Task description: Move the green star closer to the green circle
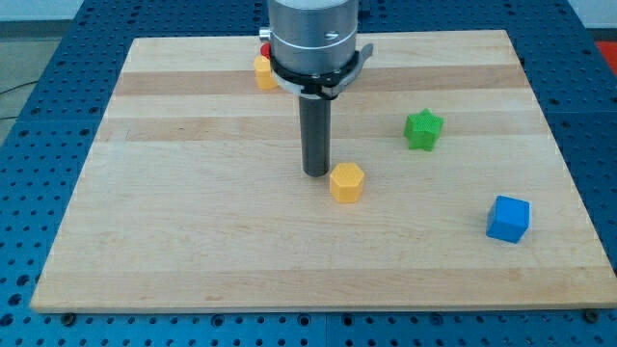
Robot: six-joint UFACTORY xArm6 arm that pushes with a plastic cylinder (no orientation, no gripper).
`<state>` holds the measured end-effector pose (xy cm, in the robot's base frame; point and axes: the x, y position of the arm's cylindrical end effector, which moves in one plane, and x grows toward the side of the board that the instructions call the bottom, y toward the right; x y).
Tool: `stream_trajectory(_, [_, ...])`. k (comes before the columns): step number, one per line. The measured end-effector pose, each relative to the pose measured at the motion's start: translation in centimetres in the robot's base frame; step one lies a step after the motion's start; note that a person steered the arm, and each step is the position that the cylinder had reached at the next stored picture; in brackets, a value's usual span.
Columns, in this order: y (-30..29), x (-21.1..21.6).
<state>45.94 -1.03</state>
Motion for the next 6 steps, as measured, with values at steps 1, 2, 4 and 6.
stream_trajectory(1, [5.6, 1.4])
stream_trajectory(2, [13.5, 3.4])
stream_trajectory(4, [15.0, 1.1])
stream_trajectory(6, [20.5, -3.2])
